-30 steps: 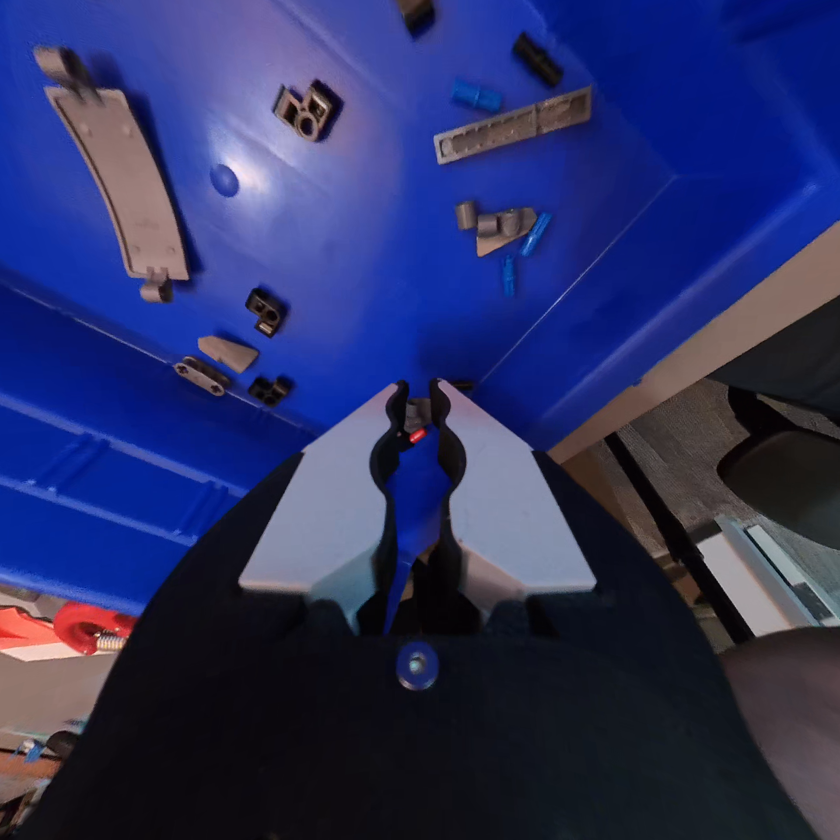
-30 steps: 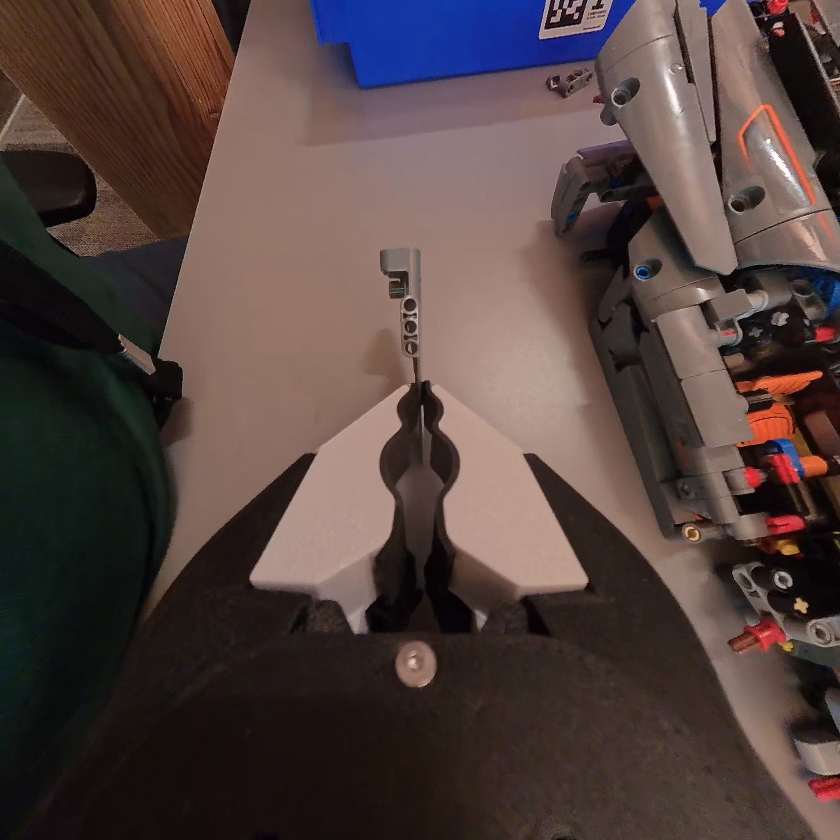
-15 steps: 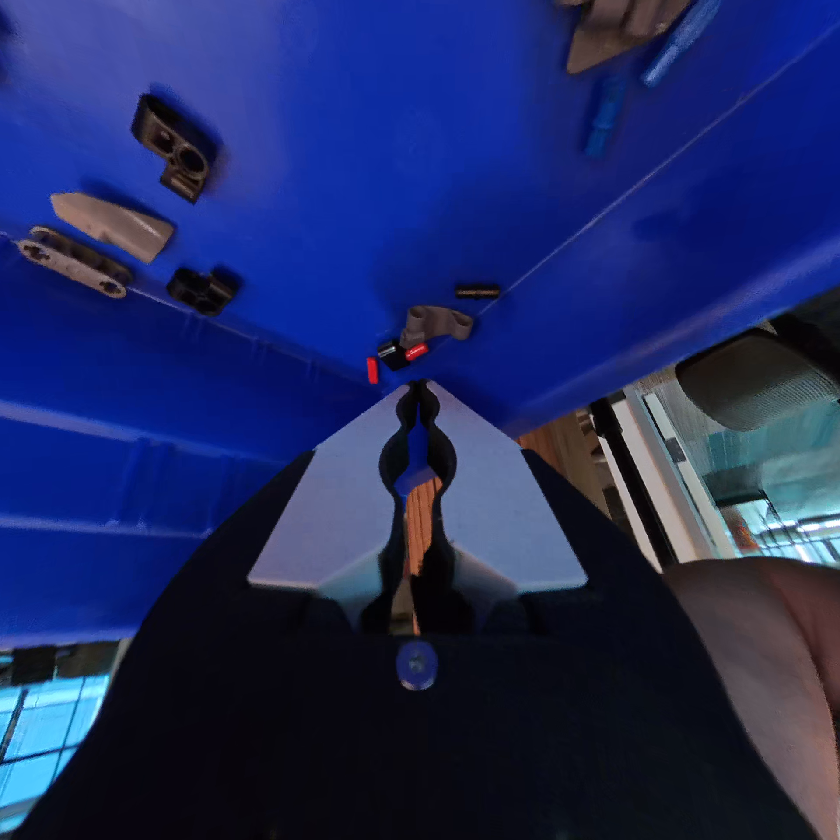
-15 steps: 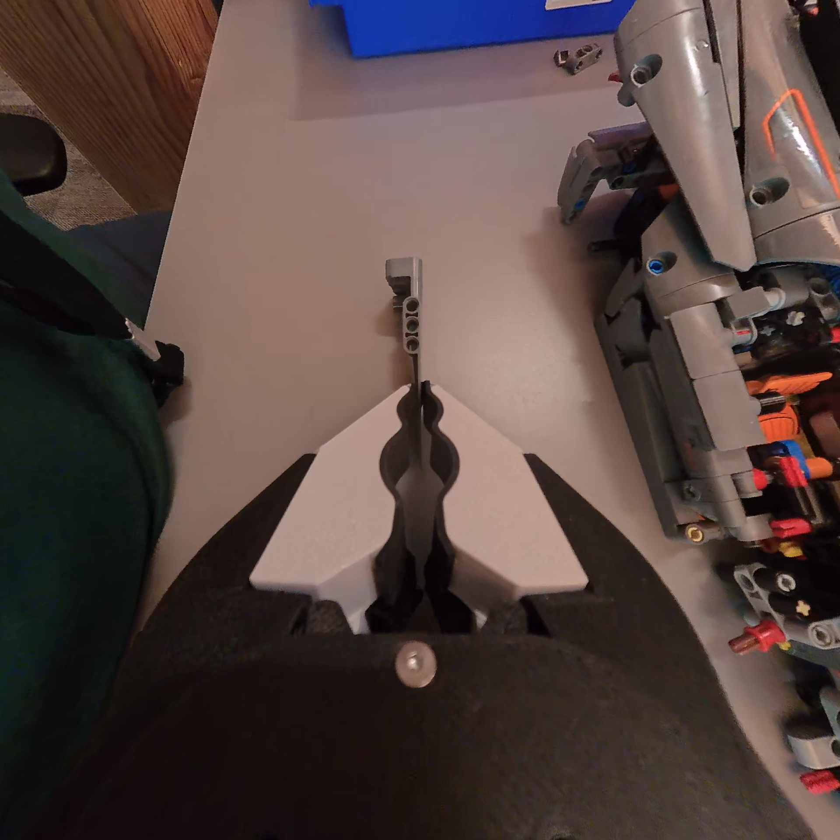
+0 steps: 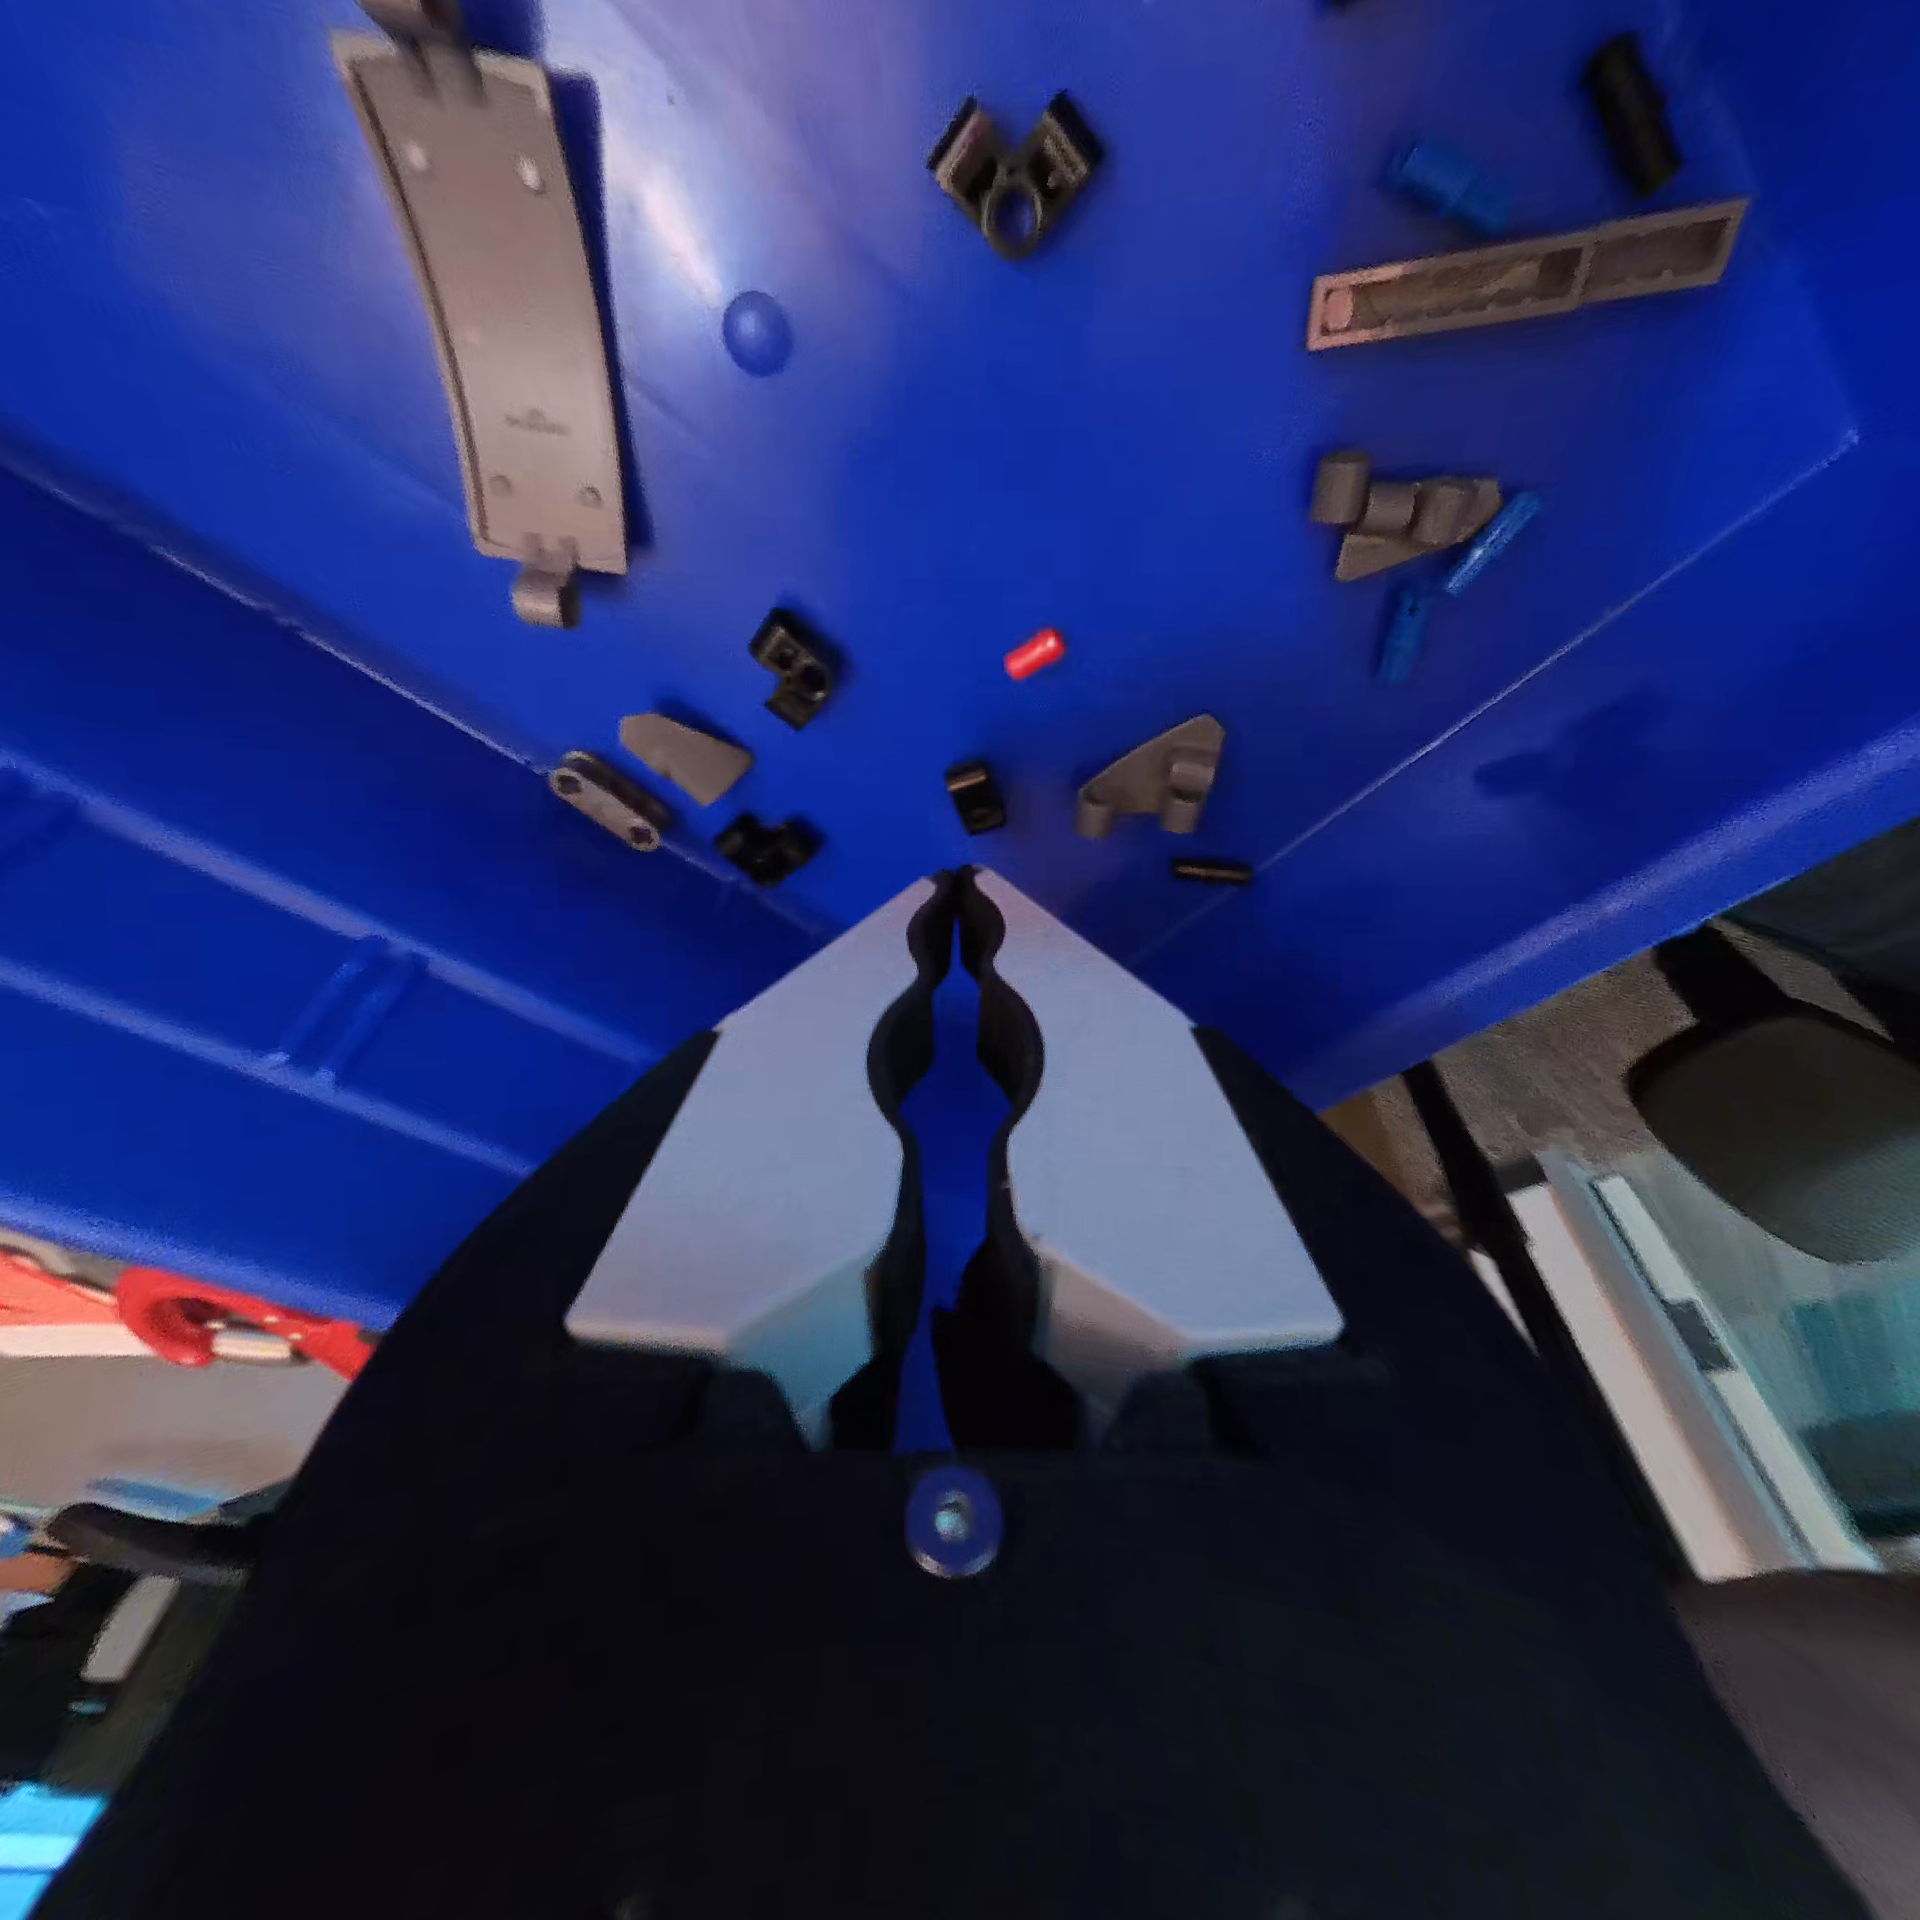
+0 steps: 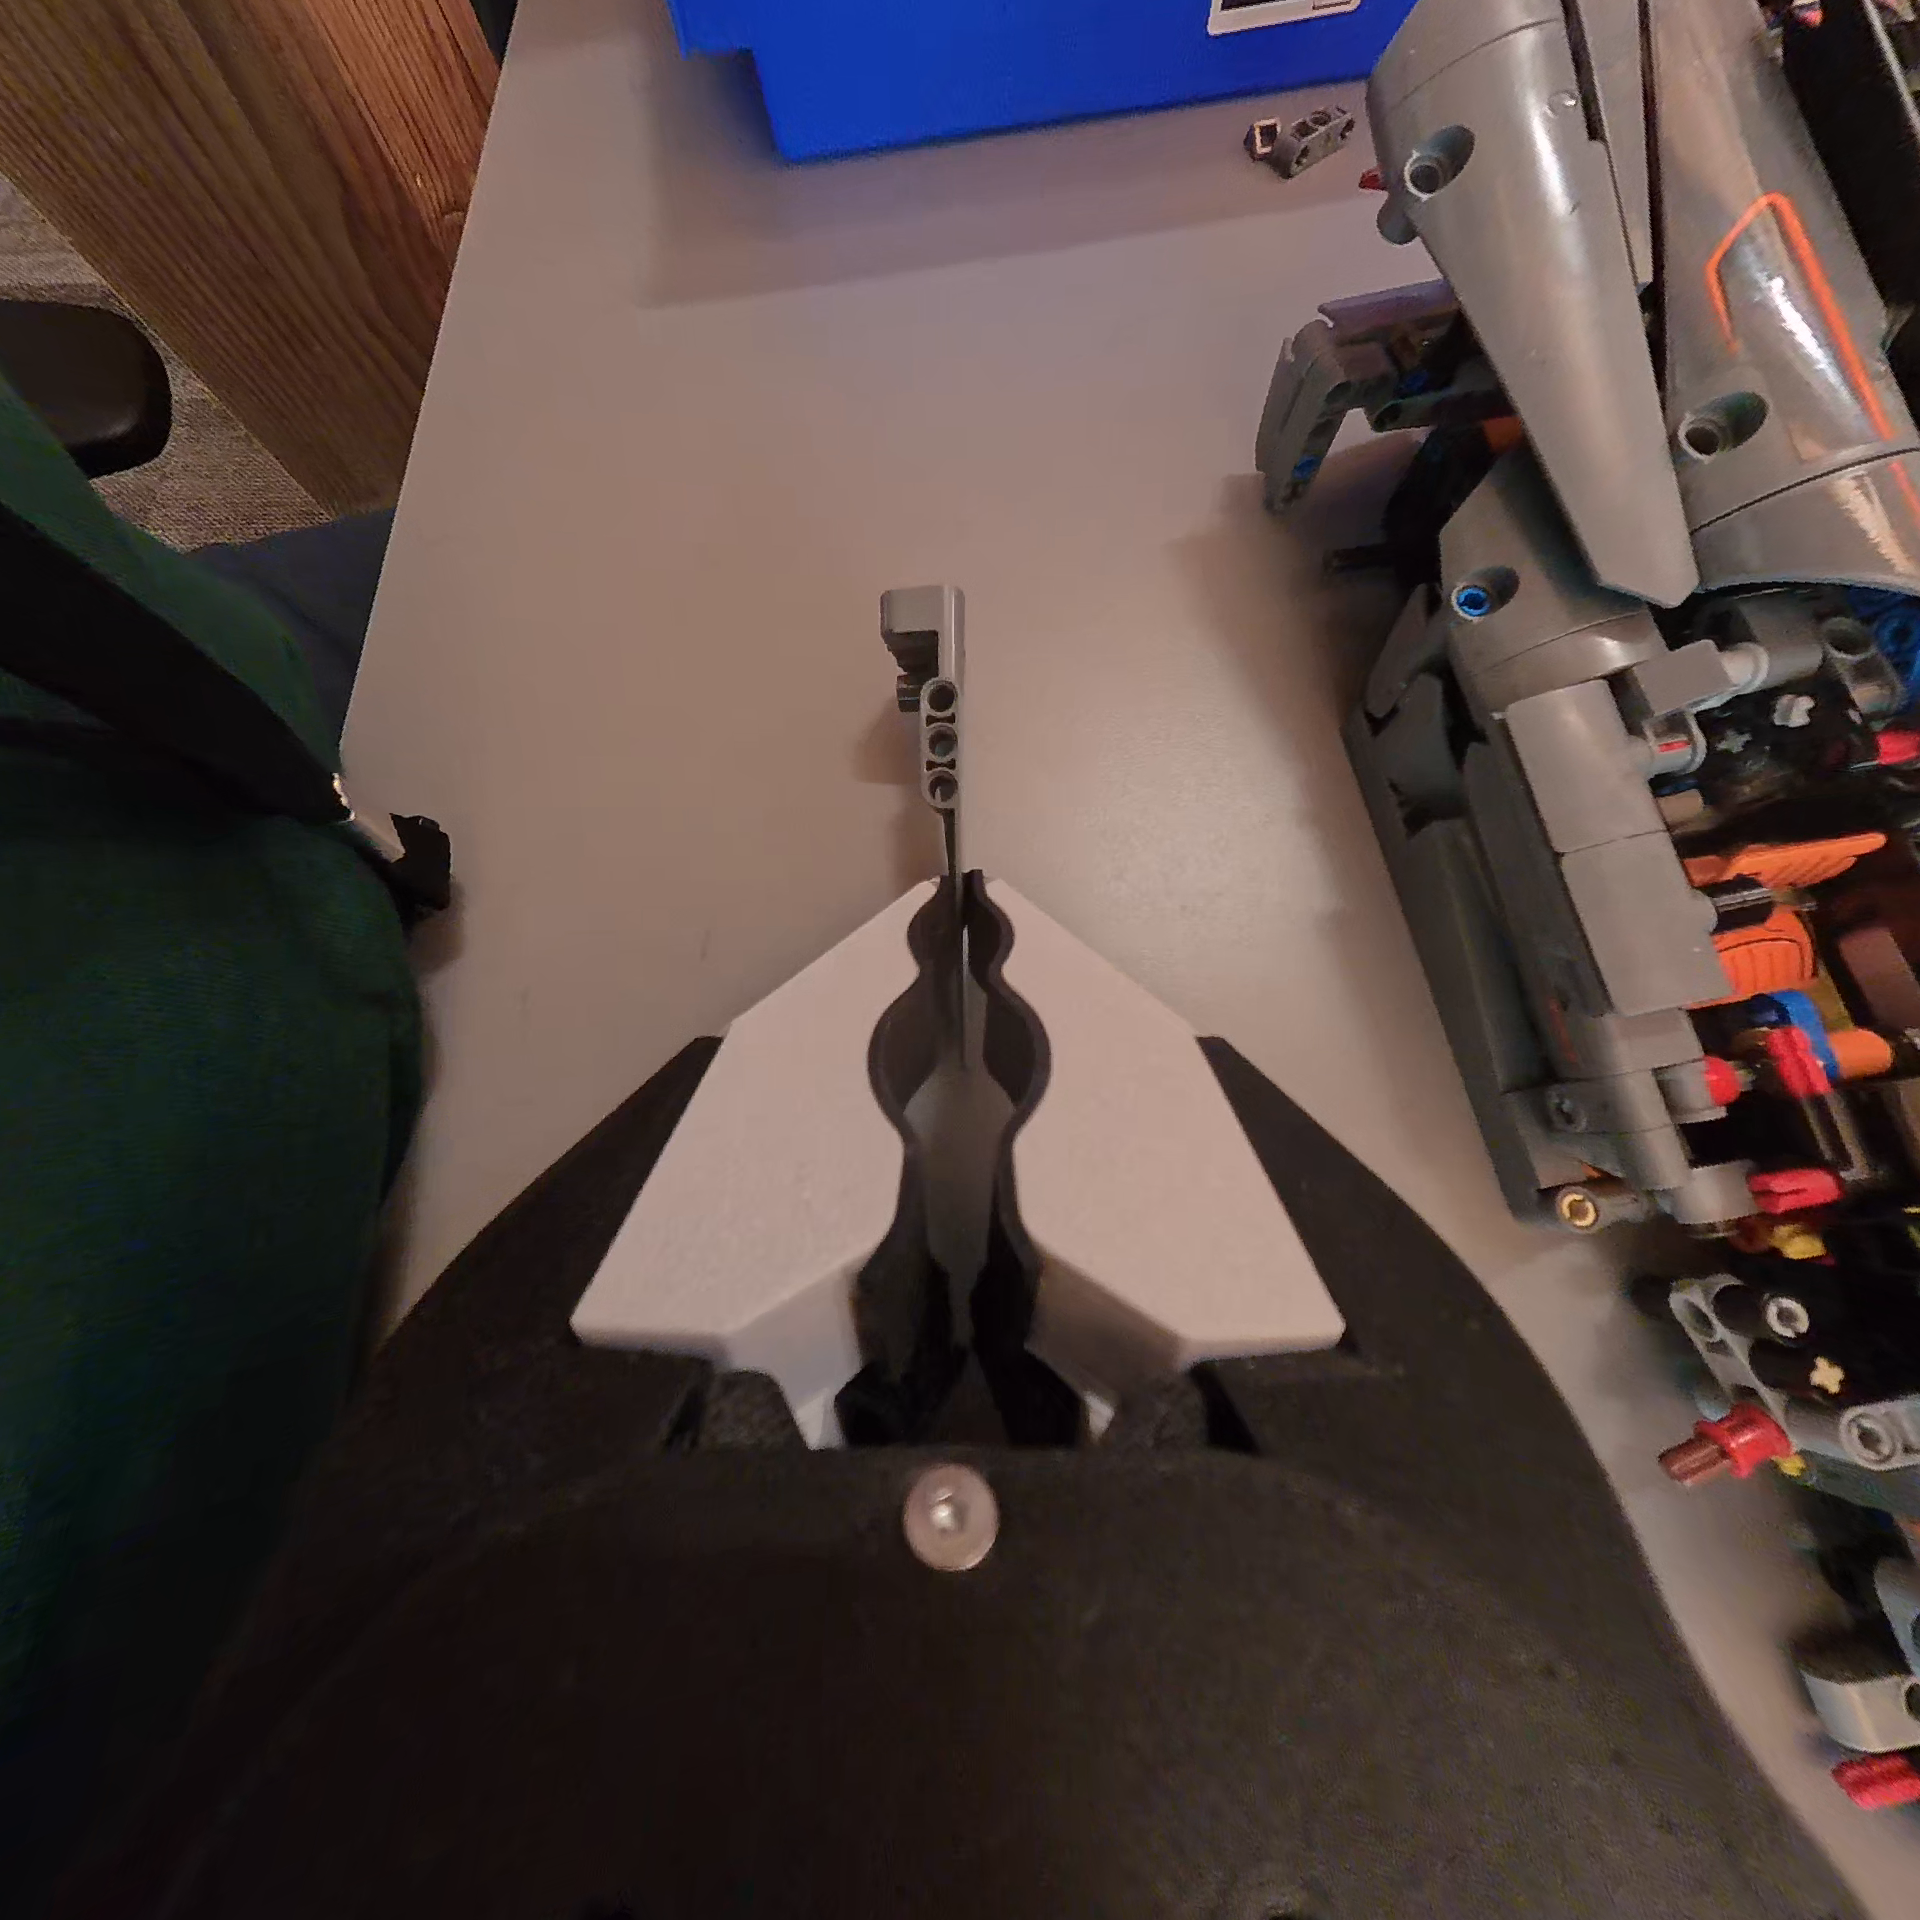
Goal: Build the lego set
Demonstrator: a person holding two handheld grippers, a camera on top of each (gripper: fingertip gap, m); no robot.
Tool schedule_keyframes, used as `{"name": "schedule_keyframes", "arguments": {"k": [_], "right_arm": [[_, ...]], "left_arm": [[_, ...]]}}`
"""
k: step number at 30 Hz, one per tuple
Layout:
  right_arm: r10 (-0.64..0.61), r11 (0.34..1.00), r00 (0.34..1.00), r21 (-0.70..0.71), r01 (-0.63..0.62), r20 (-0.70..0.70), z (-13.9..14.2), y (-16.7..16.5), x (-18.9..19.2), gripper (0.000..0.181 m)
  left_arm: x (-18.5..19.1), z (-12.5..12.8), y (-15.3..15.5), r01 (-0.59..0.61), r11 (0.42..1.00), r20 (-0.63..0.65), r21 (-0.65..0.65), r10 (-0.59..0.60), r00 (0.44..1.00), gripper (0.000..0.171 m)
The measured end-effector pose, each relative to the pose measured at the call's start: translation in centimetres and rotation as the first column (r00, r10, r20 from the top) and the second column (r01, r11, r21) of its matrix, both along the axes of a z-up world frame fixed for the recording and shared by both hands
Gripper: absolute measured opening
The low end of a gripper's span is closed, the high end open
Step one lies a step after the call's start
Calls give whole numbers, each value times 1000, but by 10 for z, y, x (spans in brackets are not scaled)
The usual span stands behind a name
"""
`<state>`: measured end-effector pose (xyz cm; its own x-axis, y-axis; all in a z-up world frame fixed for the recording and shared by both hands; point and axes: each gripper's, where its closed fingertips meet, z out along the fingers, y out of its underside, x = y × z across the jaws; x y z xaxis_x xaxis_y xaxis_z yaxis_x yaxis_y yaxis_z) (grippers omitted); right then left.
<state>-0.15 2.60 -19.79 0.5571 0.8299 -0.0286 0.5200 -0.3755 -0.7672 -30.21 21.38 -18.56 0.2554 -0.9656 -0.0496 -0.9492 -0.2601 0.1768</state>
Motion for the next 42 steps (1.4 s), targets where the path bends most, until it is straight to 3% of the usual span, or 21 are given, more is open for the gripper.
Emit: {"name": "schedule_keyframes", "arguments": {"k": [6, 9, 15, 18, 23, 31, 33, 36, 42], "right_arm": [[-2, 1000, 1000, 2, 2, 12, -1, 0, 0, 0], [-3, 1000, 1000, 2, 3, 12, -1, 0, 0, 0], [-5, 1000, 1000, 4, 5, 10, -1, 0, 0, 0], [-5, 1000, 1000, 6, 5, 3, 0, 0, 0, 0], [-6, 1000, 1000, 8, 6, -5, 1, 1, 0, 0], [-3, 1000, 1000, 13, 4, -30, 5, 1, 1, 0], [-3, 1000, 999, 13, 4, -34, 6, 1, 1, 0], [-2, 1000, 1000, 10, 2, -31, 5, 1, 1, 0], [-4, 1000, 999, 15, 4, -36, 6, 1, 1, 0]], "left_arm": [[26, -3, 8, 127, 985, 131, 115, -142, 981, 10], [41, -2, 18, 92, 979, 202, 181, -129, 971, 16], [44, -14, 42, 100, 954, 183, 282, -156, 971, 20], [42, -18, 49, 35, 966, 188, 257, -85, 978, 18], [40, -21, 43, -20, 983, 184, 180, -14, 983, 0], [41, -8, 40, -7, 982, 205, 190, -33, 978, 1], [39, -3, 34, 57, 982, 196, 180, -92, 976, 10], [27, -9, 36, 154, 967, 79, 202, -173, 982, 22], [36, -16, 35, 235, 954, 81, 186, -253, 964, 17]]}}
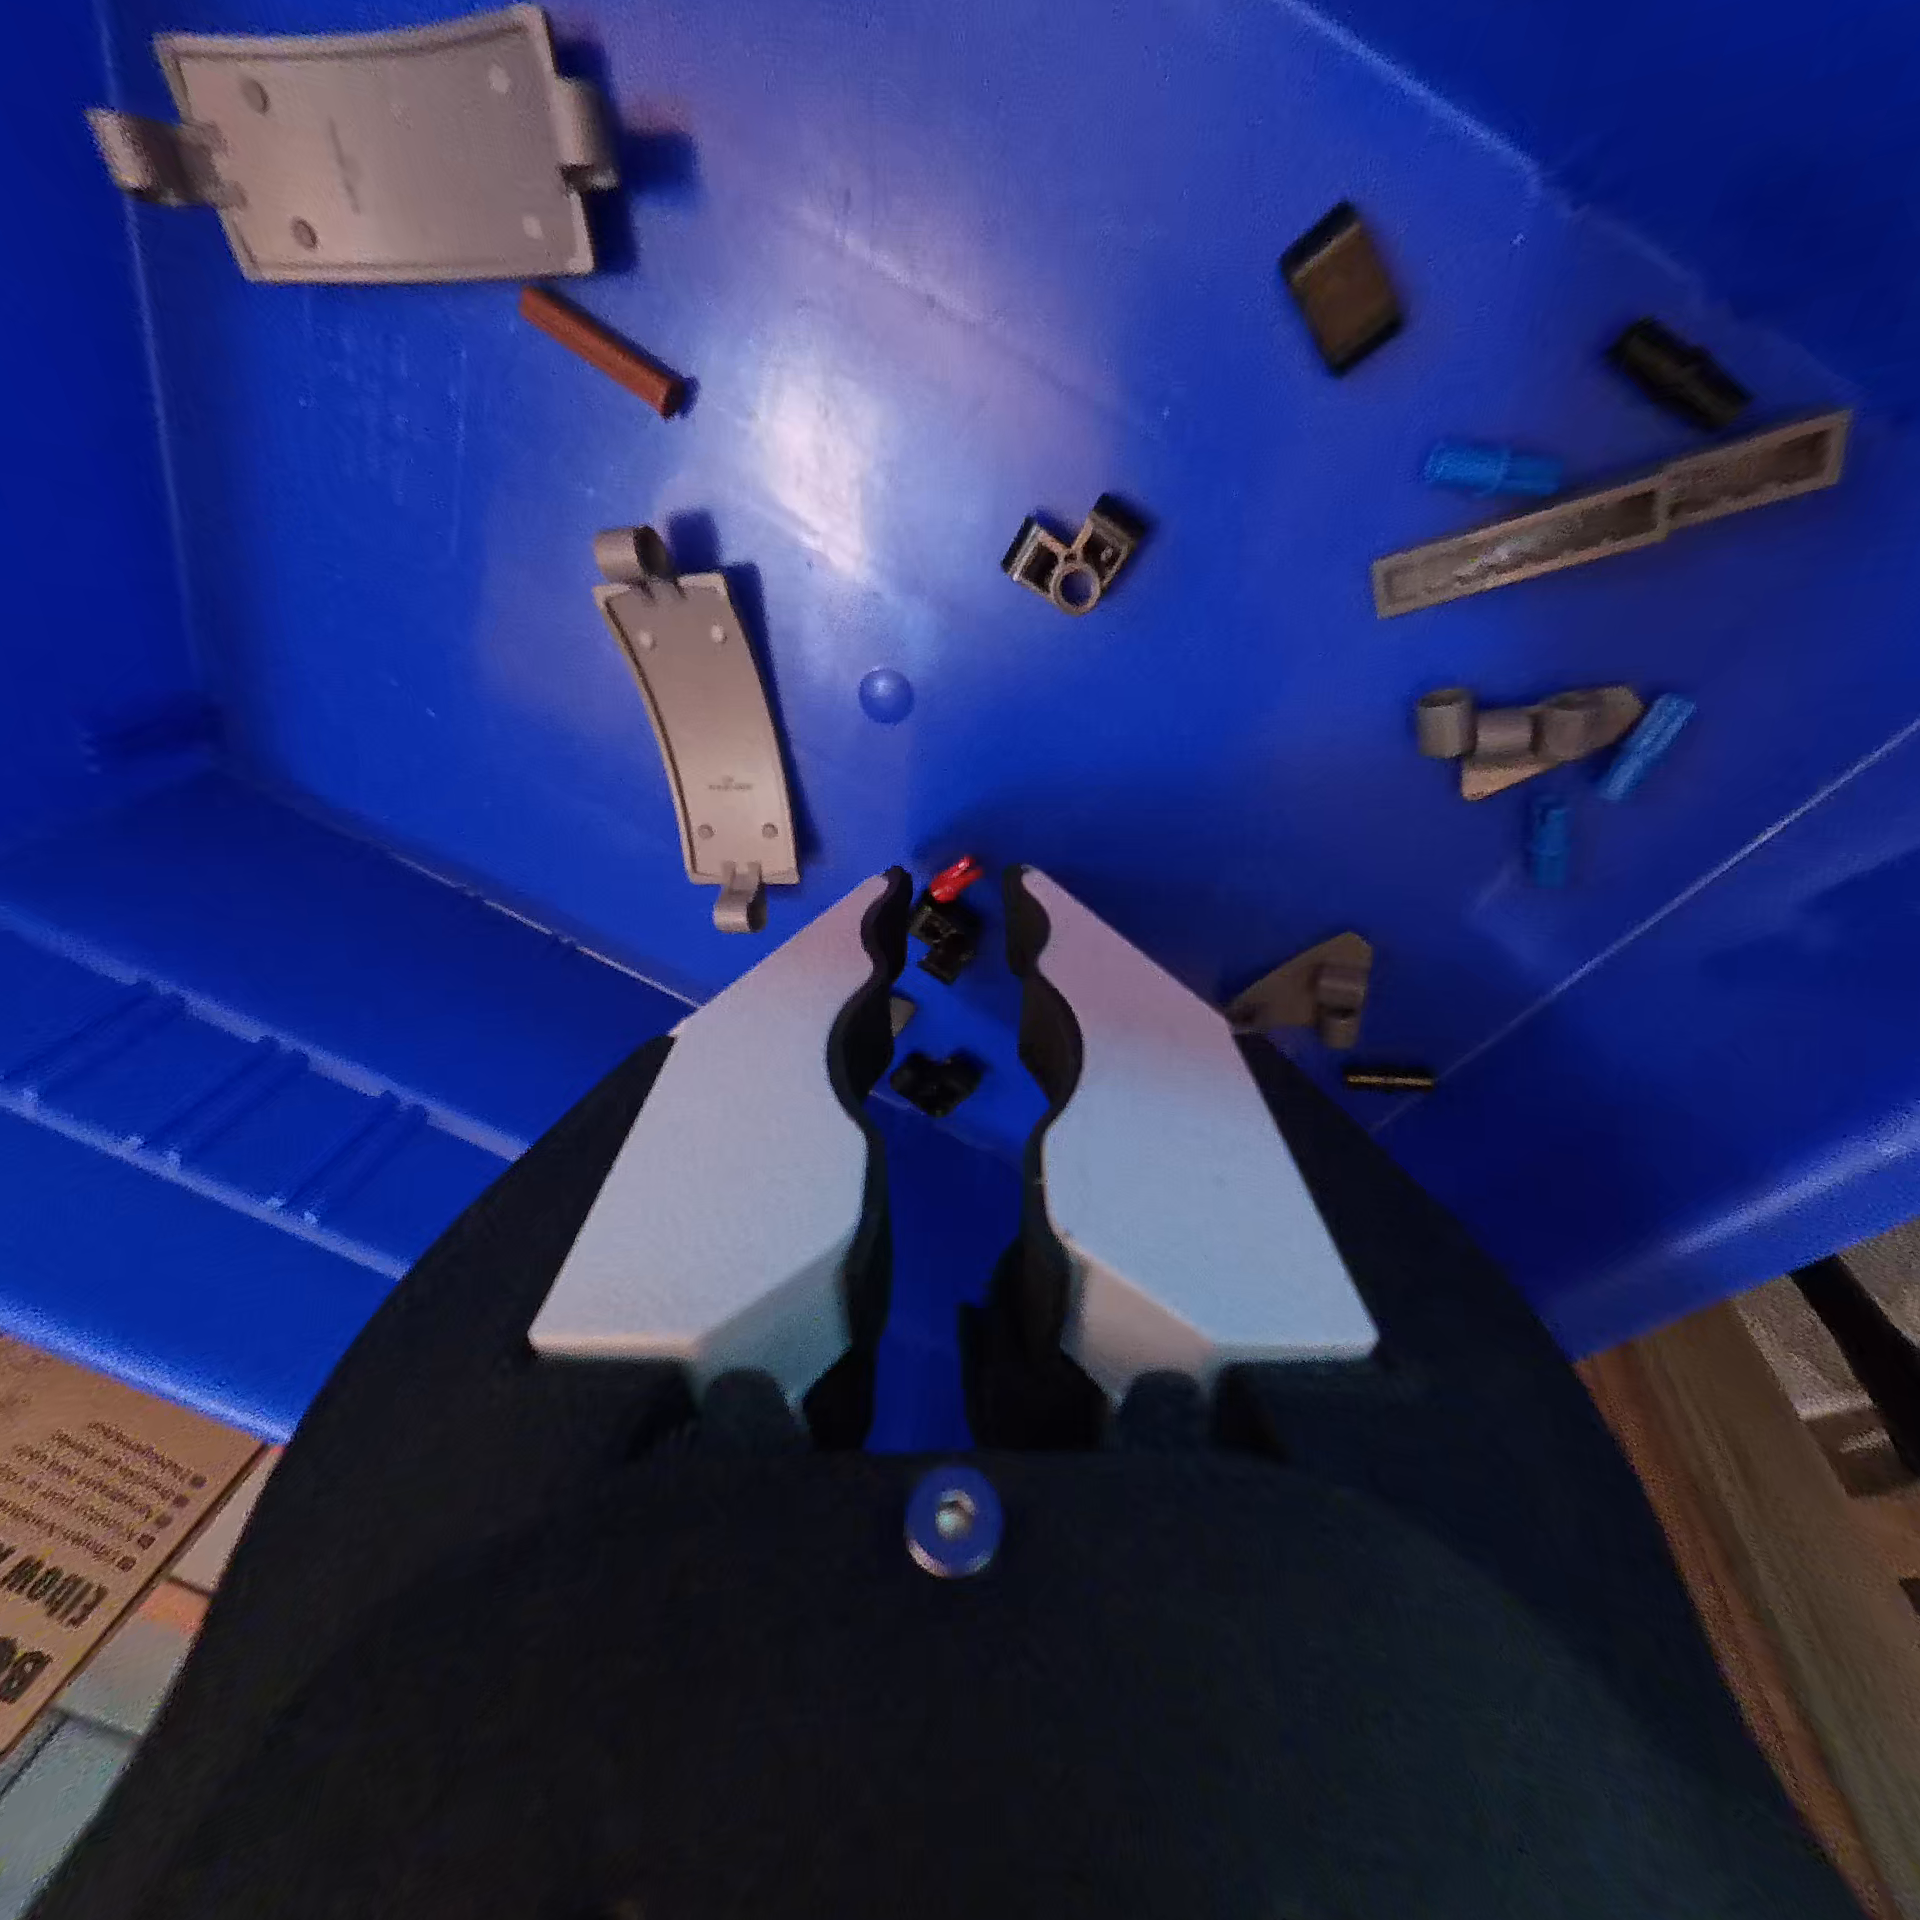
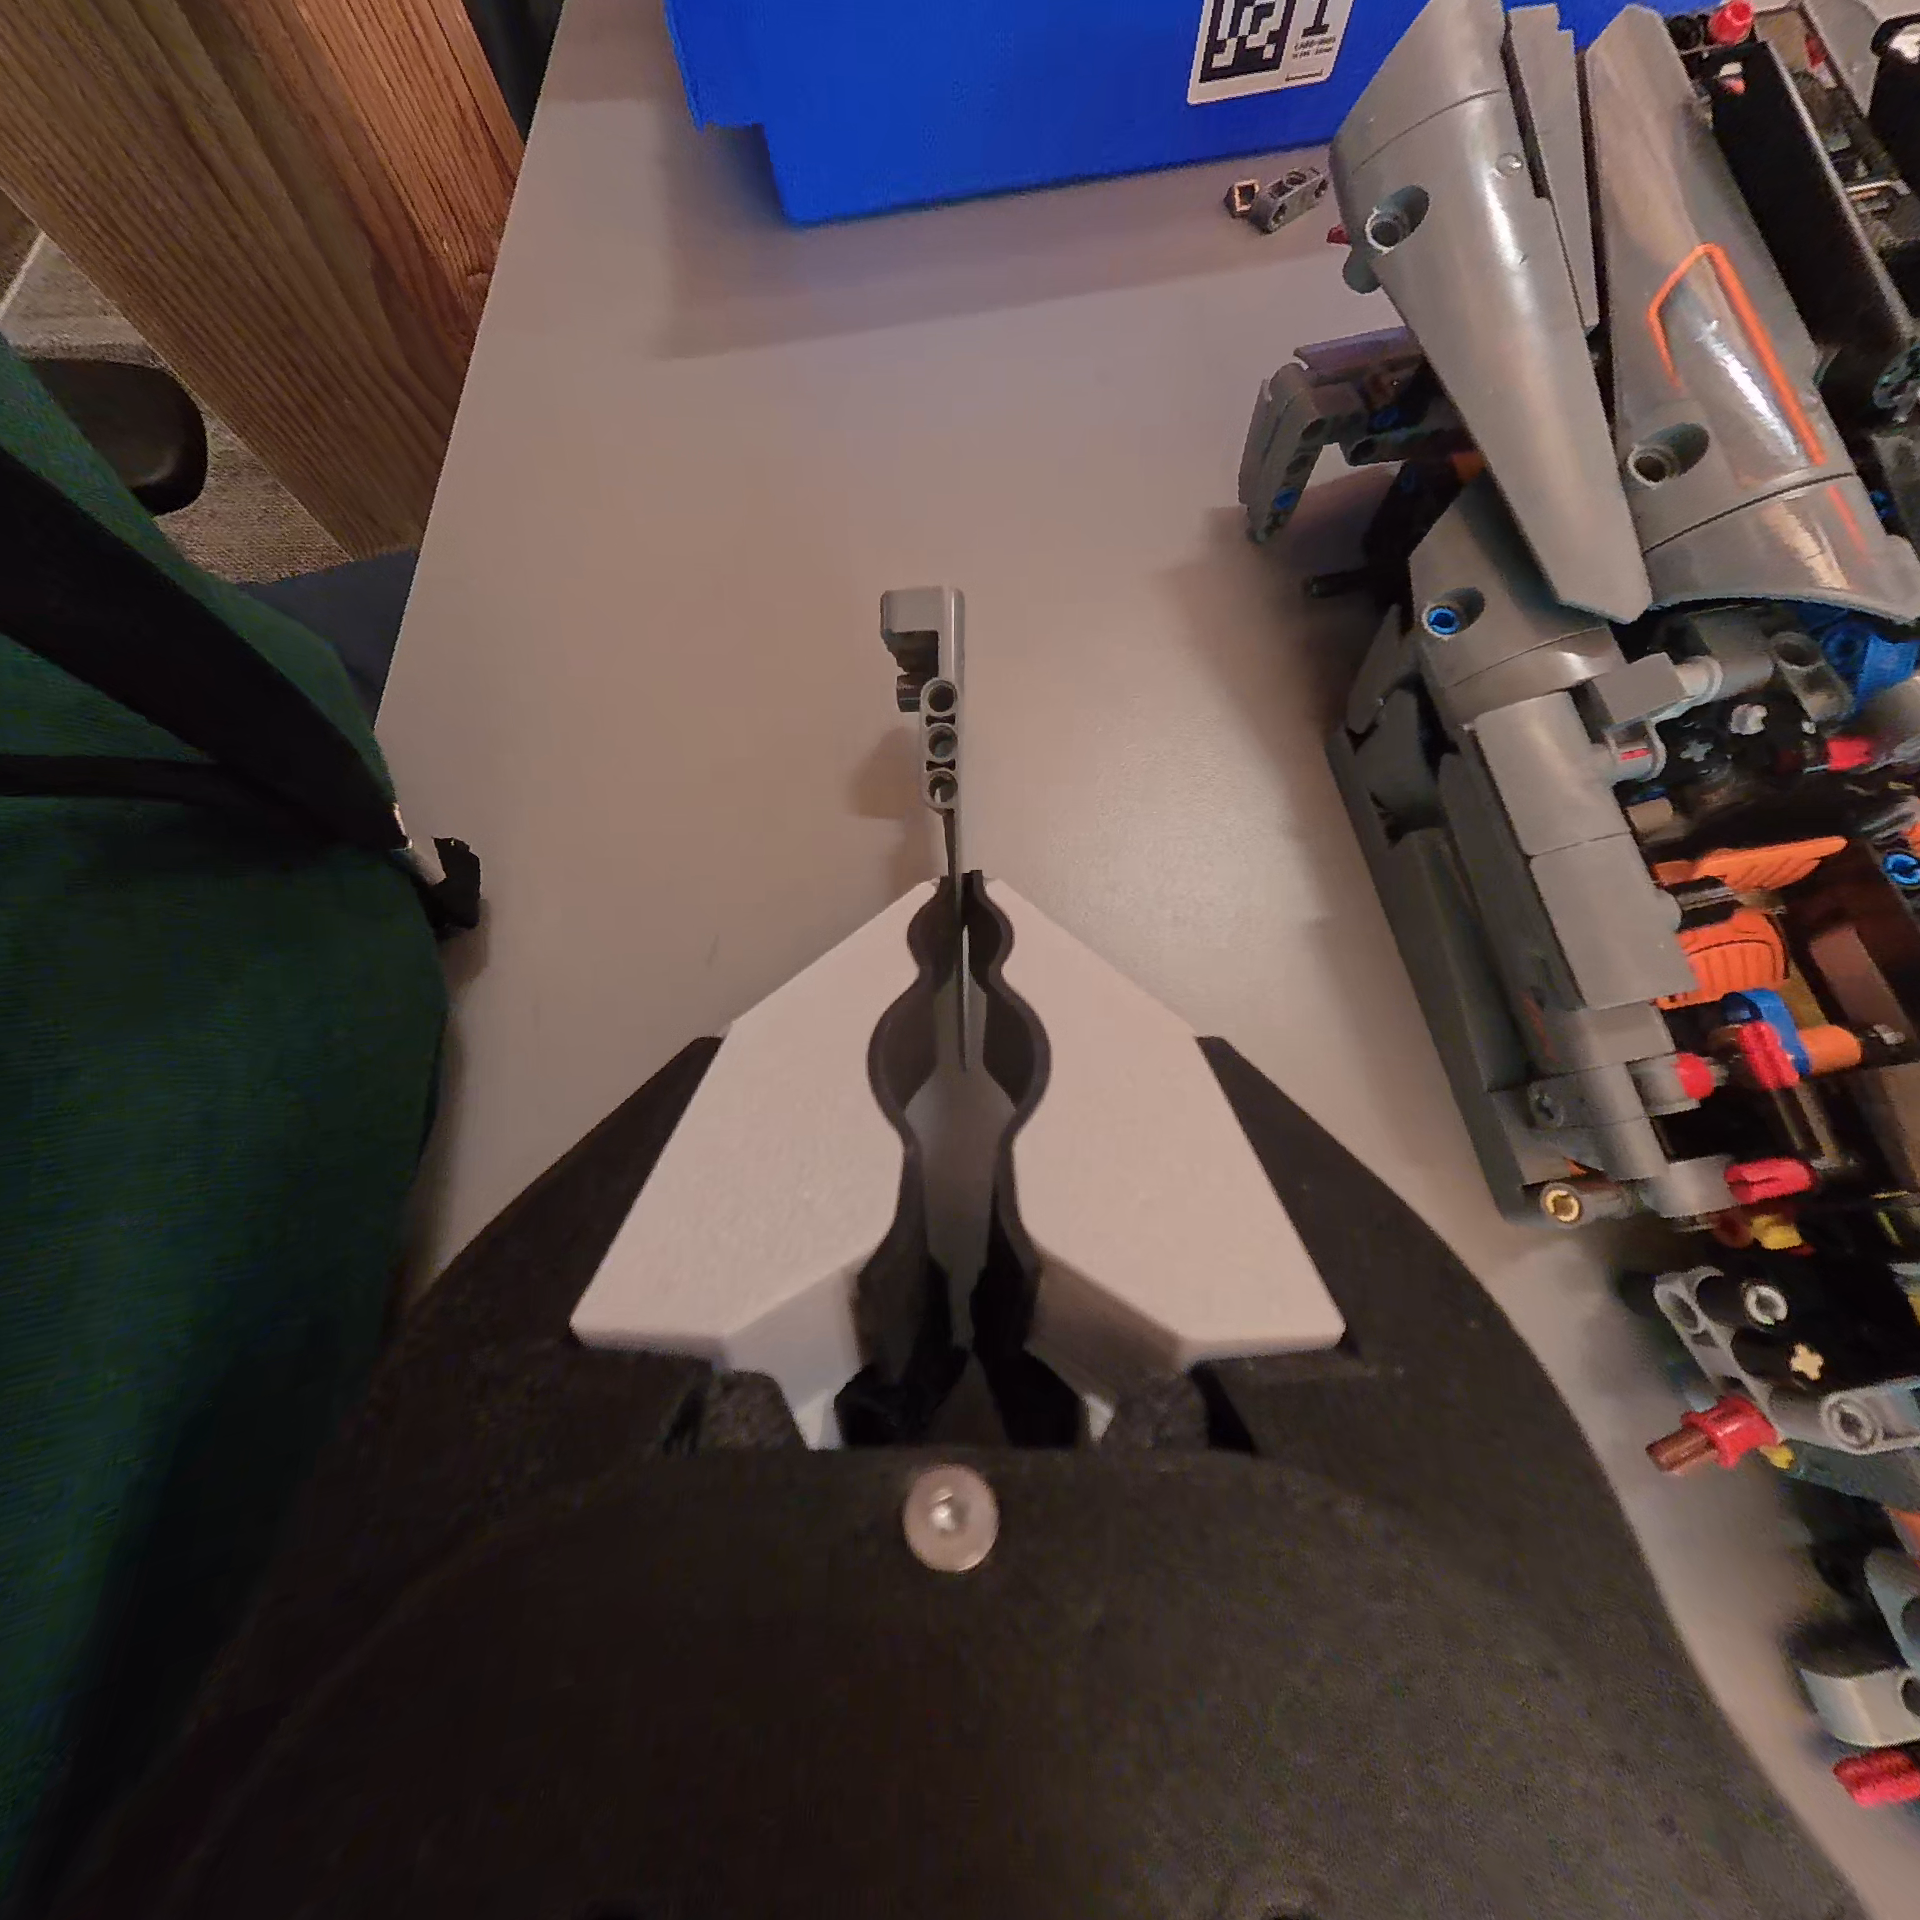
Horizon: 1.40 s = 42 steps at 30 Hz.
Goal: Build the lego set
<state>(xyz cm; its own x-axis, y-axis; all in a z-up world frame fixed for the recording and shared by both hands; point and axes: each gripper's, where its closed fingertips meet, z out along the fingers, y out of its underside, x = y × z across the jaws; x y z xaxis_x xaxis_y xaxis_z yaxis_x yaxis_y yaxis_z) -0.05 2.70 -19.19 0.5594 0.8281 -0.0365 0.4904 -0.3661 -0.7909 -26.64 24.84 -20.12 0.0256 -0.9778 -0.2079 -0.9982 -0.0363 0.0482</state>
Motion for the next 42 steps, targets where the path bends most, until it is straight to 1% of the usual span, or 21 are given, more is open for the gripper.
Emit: {"name": "schedule_keyframes", "arguments": {"k": [1, 3, 4, 9, 11, 15, 18, 21, 23, 25, 29, 32, 35, 37, 39, 42], "right_arm": [[0, 1000, 1000, 0, 0, 0, 0, 0, 0, 0], [0, 1000, 1000, -1, 0, -2, 0, 0, 0, 0], [0, 1000, 1000, -1, 0, -3, 0, 0, 0, 0], [0, 1000, 1000, -2, 0, -8, 1, 0, 0, 0], [0, 1000, 1000, -2, 0, -11, 1, 0, 0, 0], [0, 1000, 1000, -5, 0, -13, 1, 0, 0, 0], [0, 1000, 1000, -5, 0, -13, 1, 0, 0, 0], [-9, 1000, 1000, -1, 9, -25, 3, 1, 1, 0], [-20, 1000, 999, 3, 20, -31, 5, 2, 4, 0], [-37, 999, 999, 5, 37, 1, 1, 3, 11, 0], [-30, 1000, 996, 2, 30, 87, -9, -4, 24, 0], [-24, 1000, 993, 12, 22, 117, -9, -5, 30, 0], [-25, 1000, 988, 18, 23, 153, -9, -4, 37, 0], [-24, 1000, 988, 8, 23, 153, -8, -6, 38, 6], [-37, 999, 987, 29, 33, 155, -2, -8, 41, 10], [-75, 996, 985, 58, 67, 156, 8, -12, 52, 14]], "left_arm": [[-3, -2, -1, -6, 1000, -22, -14, 5, 1000, 16], [-3, -3, -2, -4, 1000, -28, -25, 4, 1000, 10], [-4, -3, -4, -5, 999, -36, -45, 3, 999, 5], [-4, -3, -4, 1, 999, -36, -51, -3, 999, 4], [-1, -3, -7, 0, 998, -10, -64, 0, 1000, 4], [5, -3, -9, 20, 998, 13, -53, -19, 1000, 4], [6, 1, -7, 3, 999, 32, -34, -2, 999, 4], [11, 16, -8, -39, 999, 93, -6, 39, 995, 4], [15, 34, -12, -55, 998, 131, 26, 51, 990, 4], [20, 57, -16, -74, 994, 172, 82, 59, 983, 4], [44, 99, -42, -64, 990, 285, 125, 26, 958, 4], [66, 117, -65, -22, 987, 332, 157, -31, 943, 4], [94, 126, -92, 29, 988, 396, 153, -88, 914, 3], [112, 128, -111, 66, 988, 435, 140, -122, 892, 3], [129, 129, -129, 101, 985, 466, 141, -156, 871, 3], [159, 129, -157, 135, 986, 556, 95, -165, 814, 3]]}}
